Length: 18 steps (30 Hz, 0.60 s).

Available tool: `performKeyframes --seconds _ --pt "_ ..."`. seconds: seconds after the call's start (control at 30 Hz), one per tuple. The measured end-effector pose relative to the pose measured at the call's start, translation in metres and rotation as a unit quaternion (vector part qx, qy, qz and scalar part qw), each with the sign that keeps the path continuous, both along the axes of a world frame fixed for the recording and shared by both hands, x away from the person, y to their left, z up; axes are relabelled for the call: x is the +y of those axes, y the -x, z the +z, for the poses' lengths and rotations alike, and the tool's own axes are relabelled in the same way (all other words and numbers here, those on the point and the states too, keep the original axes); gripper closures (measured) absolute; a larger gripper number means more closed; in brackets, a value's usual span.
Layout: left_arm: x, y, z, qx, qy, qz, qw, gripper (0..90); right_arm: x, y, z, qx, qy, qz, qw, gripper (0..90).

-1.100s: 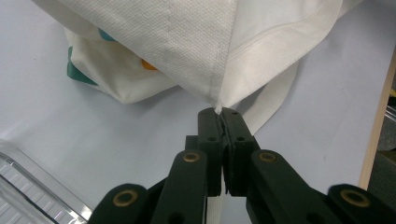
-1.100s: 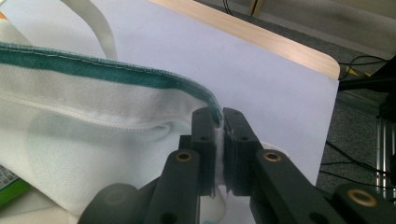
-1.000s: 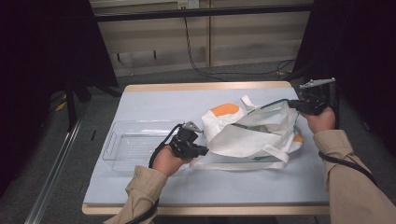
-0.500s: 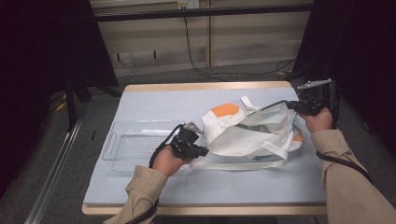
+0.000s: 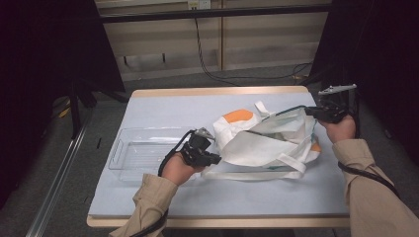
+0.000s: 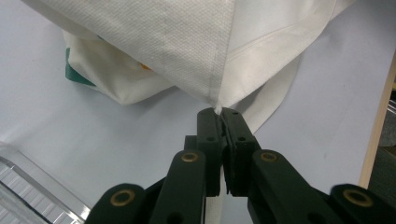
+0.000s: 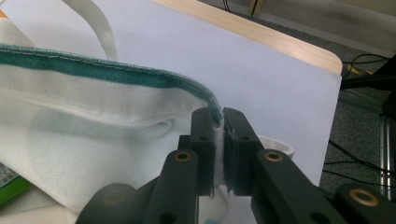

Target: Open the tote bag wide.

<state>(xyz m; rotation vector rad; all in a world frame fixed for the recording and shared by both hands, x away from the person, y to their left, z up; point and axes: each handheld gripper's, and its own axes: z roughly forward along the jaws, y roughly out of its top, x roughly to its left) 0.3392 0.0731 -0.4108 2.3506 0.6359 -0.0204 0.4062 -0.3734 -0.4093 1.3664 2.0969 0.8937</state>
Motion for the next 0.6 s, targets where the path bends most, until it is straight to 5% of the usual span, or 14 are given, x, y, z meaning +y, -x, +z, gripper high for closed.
performKeyframes --seconds 0.2,0.33,0.6 --pt "0.000 -0.001 0.004 0.000 0.013 0.006 0.9999 80.0 0.000 0.008 0.007 -0.004 -0.001 -0.004 1.0000 74.0" --pt "-0.001 -0.002 0.008 -0.004 0.002 -0.010 0.9999 70.9 0.003 0.014 0.011 -0.008 -0.005 -0.005 0.9999 65.4" --pt "-0.001 -0.005 0.020 -0.014 0.013 0.004 0.9998 62.8 0.006 0.030 0.021 -0.021 -0.003 -0.002 0.9998 56.0"
